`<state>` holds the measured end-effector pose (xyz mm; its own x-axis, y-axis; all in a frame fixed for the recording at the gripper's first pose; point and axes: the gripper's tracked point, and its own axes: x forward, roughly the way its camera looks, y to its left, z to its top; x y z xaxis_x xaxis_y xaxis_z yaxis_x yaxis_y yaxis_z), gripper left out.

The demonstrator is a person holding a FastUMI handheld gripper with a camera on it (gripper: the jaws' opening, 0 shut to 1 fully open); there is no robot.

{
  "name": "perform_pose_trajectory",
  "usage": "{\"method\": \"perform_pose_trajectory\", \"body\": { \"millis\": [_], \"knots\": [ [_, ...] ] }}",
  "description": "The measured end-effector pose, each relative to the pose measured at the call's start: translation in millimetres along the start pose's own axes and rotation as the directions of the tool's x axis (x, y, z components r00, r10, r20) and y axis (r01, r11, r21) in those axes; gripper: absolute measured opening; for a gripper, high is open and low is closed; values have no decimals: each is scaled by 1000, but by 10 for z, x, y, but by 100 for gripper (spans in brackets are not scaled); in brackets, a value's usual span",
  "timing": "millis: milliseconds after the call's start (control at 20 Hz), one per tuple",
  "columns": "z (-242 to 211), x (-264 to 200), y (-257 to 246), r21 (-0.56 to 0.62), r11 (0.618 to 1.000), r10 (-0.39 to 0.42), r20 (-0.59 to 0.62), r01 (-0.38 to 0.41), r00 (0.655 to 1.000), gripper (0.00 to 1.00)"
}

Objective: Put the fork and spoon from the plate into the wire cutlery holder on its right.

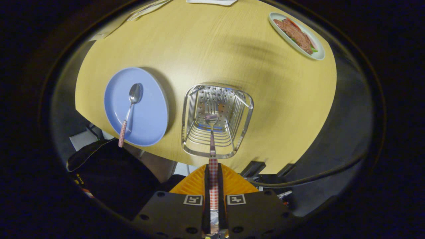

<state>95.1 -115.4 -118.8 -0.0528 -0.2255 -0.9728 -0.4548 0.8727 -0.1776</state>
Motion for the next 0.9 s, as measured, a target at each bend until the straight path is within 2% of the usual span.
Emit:
{"method": "perform_pose_trajectory", "body": {
  "millis": [150, 350, 600, 800, 900],
  "knots": [
    [-1, -44, -26, -4, 1000, 7, -17, -8, 1000, 14],
    [23, -118, -49, 22, 999, 33, 18, -34, 999, 18],
    [6, -303, -66, 109, 990, 72, 139, -88, 988, 64],
    [-11, -497, -92, 212, 968, 66, 306, -135, 950, 100],
    [-27, -631, -63, 245, 954, 59, 402, -169, 914, 100]
  ]
}}
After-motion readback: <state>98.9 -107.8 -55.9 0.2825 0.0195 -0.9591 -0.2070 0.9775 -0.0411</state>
